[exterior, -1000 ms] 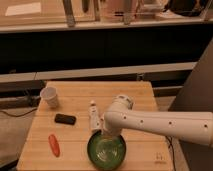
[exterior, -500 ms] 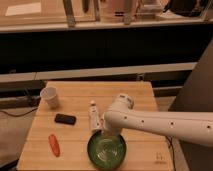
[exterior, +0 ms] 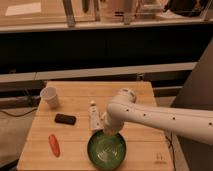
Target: Place the bottle in the ceramic bowl
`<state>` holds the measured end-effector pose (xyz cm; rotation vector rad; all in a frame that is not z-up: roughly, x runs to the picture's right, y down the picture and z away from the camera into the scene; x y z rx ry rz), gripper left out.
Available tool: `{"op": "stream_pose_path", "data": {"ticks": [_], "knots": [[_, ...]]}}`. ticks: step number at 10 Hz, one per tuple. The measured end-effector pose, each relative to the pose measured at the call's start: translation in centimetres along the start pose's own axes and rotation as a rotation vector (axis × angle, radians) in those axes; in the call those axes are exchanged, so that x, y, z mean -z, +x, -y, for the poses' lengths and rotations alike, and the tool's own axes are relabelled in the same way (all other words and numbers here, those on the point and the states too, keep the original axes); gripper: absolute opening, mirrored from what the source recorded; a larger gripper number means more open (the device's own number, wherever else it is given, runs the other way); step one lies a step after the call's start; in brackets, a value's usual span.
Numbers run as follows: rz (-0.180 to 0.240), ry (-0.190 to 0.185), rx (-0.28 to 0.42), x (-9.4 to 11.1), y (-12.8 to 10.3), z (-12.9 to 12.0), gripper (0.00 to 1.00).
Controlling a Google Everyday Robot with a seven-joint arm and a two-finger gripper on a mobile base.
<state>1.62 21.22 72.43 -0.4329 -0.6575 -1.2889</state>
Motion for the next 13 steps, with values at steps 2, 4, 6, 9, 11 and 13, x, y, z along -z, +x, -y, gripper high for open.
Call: {"op": "stream_pose_path", "data": {"ticks": [2, 4, 6, 9, 11, 13], "knots": [[0.025, -0.001, 0.033, 0.0, 0.6, 0.1, 0.80], [0.069, 0.002, 0.098, -0.3, 1.2, 0.5, 0.80], [0.100, 0.006, 0.154, -0.5, 1.6, 0.9, 0.80], [0.121, 0.007, 0.227, -0.4, 2.3, 1.4, 0.80], [0.127, -0.001, 0.270, -0.5, 2.9, 1.7, 0.80], [0.124, -0.007, 0.294, -0.3, 3.6, 1.9, 0.80]]}}
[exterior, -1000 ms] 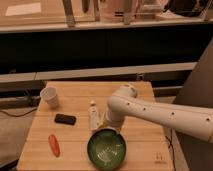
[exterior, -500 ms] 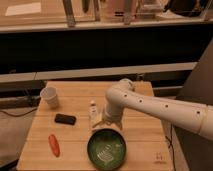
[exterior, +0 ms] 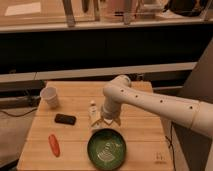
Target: Place the bottle in the ceramic bowl
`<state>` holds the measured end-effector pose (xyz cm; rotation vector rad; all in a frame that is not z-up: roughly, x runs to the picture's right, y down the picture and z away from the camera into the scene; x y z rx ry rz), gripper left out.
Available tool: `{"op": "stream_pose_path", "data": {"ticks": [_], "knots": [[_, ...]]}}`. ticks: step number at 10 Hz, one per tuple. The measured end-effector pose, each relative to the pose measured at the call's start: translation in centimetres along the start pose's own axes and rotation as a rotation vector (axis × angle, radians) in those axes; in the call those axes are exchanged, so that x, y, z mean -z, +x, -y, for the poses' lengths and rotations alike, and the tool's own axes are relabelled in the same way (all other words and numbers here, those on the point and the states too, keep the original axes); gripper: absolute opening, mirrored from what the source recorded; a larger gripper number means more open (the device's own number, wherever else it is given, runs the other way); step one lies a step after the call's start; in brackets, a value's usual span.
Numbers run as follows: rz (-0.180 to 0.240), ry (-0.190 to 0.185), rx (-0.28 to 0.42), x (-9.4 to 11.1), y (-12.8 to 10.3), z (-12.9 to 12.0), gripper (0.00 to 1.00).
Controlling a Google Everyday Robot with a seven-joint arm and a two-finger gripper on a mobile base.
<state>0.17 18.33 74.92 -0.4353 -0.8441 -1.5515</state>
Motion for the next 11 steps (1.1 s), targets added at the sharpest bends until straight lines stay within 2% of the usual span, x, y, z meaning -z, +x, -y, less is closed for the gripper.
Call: {"op": "stream_pose_path", "data": {"ticks": [5, 11], "knots": [[-0.008, -0.009, 0.020, 0.9, 1.8, -0.4, 0.80], [-0.008, -0.031, 0.056, -0.3, 4.8, 1.4, 0.80]]}}
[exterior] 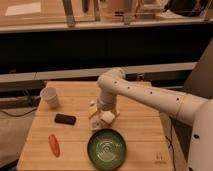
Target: Place the bottle in the ceramic bowl
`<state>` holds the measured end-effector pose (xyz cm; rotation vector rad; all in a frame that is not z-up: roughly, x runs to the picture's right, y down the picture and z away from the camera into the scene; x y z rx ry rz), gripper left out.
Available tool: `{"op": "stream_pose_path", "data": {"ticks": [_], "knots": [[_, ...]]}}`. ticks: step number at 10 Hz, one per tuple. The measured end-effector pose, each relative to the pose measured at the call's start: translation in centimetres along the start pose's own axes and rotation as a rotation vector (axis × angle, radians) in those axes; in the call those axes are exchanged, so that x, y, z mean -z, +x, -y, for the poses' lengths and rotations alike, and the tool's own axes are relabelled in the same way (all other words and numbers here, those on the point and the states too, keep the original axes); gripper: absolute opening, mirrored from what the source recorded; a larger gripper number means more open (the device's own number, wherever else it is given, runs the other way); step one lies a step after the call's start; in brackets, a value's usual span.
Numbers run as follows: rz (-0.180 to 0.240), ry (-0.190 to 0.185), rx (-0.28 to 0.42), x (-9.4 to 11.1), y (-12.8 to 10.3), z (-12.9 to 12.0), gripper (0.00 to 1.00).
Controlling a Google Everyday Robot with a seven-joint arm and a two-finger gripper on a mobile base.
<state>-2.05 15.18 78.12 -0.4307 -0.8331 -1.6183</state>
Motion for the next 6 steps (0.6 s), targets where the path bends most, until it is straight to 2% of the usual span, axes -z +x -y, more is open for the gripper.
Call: {"op": "stream_pose_path", "data": {"ticks": [4, 6], "knots": [[-0.029, -0.034, -0.021, -1.0, 1.1, 1.8, 0.80], [-0.066, -0.039, -0.079, -1.5, 1.6, 2.7, 0.80]]}}
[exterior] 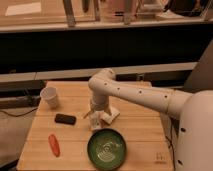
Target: Place the bottle in the ceramic bowl
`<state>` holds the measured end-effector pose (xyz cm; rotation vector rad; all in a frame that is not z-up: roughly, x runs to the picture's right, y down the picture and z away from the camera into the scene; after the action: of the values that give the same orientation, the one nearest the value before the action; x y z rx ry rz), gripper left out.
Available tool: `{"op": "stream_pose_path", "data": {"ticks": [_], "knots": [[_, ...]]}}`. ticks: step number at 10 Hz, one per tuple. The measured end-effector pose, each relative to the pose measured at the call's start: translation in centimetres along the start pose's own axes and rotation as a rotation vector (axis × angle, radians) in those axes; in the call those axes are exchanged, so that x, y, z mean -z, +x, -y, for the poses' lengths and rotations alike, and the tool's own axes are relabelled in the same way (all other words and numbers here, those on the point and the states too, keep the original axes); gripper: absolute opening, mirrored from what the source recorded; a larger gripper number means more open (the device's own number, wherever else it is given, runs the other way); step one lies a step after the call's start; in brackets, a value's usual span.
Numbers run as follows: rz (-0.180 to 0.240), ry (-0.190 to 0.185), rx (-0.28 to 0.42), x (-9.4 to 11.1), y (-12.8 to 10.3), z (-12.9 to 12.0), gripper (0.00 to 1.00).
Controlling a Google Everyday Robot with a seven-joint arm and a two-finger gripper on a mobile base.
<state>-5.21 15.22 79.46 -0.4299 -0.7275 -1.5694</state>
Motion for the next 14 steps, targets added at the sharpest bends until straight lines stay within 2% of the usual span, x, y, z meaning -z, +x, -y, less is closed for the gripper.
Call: {"op": "stream_pose_path", "data": {"ticks": [4, 6, 8, 14], "knots": [[-0.047, 0.019, -0.071, -0.7, 0.6, 1.6, 0.80], [-0.055, 0.036, -0.064, -1.3, 0.5, 3.0, 0.80], [-0.070, 0.050, -0.063, -1.5, 0.4, 3.1, 0.80], [-0.078, 0.065, -0.022, -1.5, -0.5, 3.2, 0.80]]}}
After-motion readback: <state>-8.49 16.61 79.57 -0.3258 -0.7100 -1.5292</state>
